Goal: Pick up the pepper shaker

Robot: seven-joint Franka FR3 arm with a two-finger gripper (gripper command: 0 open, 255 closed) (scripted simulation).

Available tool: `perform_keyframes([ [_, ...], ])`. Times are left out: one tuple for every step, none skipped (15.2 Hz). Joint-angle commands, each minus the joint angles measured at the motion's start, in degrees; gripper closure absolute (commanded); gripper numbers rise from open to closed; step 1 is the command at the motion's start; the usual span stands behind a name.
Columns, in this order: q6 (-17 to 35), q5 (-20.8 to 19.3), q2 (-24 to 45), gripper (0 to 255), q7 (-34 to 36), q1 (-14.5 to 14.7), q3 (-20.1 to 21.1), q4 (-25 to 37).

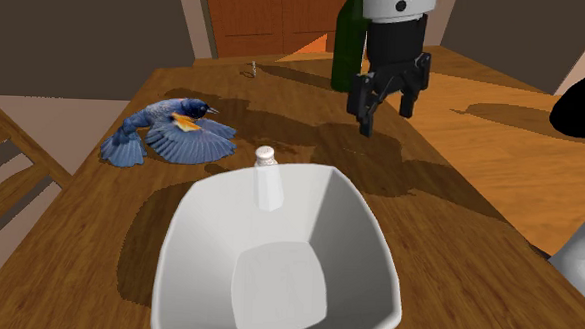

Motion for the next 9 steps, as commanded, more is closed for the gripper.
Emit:
perform_keyframes([
  [-0.12, 0.22, 3.23, 0, 2.74, 0.54, 2.13, 3.66],
  [-0.14, 0.17, 4.84, 0, 4.03, 0.80, 3.12, 5.41],
  [-0.18, 0.04, 6.49, 0, 5.34, 1.06, 4.11, 7.23],
  [-0.25, -0.17, 8.20, 0, 6.67, 1.33, 5.10, 9.12],
  [-0.36, -0.46, 9.97, 0, 8.02, 1.61, 6.08, 11.09],
  [-0.51, -0.85, 11.80, 0, 9.40, 1.94, 7.05, 13.12],
  [-0.70, -1.33, 13.70, 0, 10.81, 2.29, 8.02, 15.24],
  [-0.95, -1.90, 15.67, 0, 12.24, 2.67, 8.97, 17.45],
  [-1.25, -2.58, 17.70, 0, 13.69, 3.11, 9.92, 19.75],
])
